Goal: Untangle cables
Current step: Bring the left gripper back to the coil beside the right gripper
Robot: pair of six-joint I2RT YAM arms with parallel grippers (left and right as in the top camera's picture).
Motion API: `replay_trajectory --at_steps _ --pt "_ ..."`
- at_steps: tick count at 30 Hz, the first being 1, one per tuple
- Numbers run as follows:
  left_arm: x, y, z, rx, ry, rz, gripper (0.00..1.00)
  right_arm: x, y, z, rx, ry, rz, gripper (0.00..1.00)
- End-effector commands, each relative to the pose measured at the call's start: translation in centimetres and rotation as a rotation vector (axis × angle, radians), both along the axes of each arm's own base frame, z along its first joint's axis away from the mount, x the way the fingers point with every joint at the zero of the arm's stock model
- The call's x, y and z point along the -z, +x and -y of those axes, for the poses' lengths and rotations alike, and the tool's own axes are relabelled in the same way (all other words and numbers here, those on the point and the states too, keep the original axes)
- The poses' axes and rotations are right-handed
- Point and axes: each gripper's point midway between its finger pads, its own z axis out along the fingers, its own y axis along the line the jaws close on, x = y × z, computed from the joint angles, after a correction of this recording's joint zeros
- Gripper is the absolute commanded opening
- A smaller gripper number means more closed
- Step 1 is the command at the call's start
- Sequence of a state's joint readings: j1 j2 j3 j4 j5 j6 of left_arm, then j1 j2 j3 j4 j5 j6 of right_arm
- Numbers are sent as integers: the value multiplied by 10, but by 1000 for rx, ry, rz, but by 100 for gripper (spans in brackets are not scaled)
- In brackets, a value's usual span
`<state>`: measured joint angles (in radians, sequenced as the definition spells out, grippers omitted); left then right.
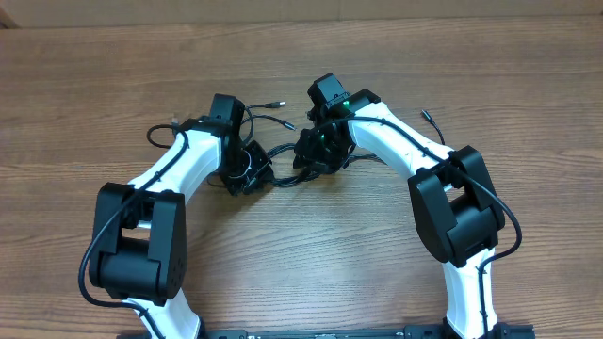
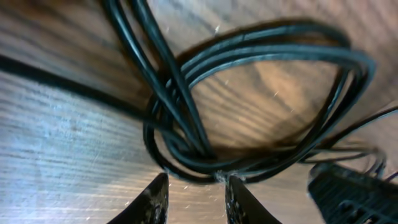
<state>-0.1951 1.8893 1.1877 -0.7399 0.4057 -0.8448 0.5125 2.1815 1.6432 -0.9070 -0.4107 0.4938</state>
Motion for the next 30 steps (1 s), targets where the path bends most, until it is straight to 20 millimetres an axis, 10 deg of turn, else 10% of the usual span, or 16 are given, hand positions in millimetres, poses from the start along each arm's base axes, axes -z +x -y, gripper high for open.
replay_trajectory --at_steps 1,13,21,30 --pt "4 4 -5 -52 35 -2 31 -14 3 -1 6 10 35 39" --pt "10 -2 1 -42 134 8 34 -13 4 1 9 -4 42 39" --pt "11 0 -1 -40 165 24 4 -12 3 2 9 -9 38 39" --pt "11 8 -3 -46 175 54 6 -10 -9 8 5 -33 -11 38"
